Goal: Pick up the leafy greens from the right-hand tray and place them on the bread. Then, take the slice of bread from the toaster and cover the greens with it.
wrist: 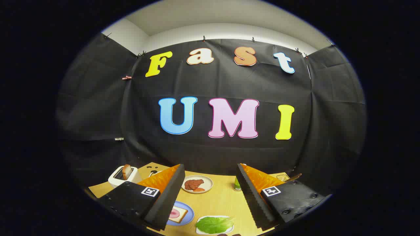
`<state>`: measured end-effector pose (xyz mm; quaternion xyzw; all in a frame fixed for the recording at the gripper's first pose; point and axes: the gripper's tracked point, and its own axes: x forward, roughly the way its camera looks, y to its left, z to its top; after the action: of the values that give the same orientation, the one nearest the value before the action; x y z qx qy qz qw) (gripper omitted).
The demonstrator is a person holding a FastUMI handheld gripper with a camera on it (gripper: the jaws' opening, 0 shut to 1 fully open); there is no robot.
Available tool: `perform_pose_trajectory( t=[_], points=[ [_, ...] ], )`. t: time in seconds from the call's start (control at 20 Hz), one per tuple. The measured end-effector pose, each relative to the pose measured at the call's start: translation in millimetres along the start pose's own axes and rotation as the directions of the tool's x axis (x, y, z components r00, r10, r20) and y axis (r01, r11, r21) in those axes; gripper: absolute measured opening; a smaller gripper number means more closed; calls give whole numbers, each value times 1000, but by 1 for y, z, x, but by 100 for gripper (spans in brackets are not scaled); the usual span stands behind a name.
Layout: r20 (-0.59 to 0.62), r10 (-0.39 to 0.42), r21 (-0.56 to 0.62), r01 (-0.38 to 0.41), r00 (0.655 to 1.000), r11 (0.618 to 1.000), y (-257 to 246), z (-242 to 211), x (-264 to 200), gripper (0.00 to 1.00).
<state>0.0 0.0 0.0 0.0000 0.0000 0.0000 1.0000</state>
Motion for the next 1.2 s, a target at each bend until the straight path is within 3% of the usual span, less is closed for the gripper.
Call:
perform_pose_trajectory(
  t=[0.85, 1.2],
  points=[
    [-161, -55, 43, 63, 985, 997, -15, -56, -16, 98],
    [-282, -69, 61, 89, 957, 994, -26, -101, -11, 98]
  ],
)
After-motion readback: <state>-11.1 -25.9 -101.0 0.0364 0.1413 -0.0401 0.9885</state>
